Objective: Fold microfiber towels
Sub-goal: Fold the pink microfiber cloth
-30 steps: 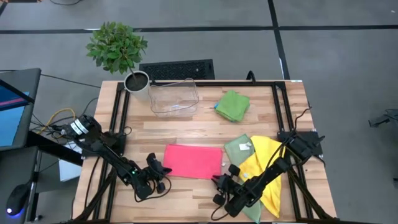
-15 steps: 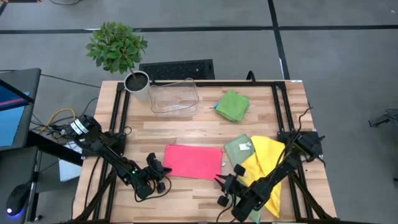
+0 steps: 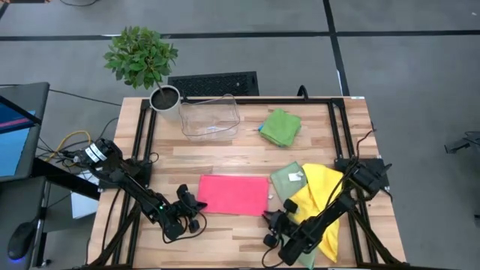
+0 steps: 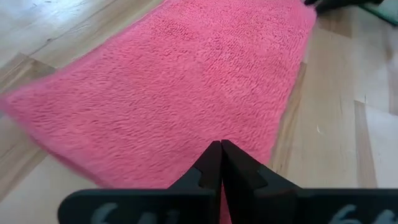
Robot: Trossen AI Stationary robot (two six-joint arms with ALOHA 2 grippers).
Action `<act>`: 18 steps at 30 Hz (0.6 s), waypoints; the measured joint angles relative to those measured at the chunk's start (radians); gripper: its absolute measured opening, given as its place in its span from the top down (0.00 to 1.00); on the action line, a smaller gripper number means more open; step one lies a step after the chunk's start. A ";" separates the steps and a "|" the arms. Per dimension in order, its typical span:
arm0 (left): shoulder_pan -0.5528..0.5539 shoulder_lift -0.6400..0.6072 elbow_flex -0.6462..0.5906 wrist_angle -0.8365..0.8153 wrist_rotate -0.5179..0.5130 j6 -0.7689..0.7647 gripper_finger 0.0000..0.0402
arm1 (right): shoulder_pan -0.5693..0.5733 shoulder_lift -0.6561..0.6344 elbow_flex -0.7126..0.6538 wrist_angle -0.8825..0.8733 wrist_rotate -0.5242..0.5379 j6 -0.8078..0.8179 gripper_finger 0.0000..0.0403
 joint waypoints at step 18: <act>0.000 0.000 0.000 -0.006 -0.005 0.015 1.00 | -0.108 -0.187 0.009 -0.144 -0.418 -0.367 0.65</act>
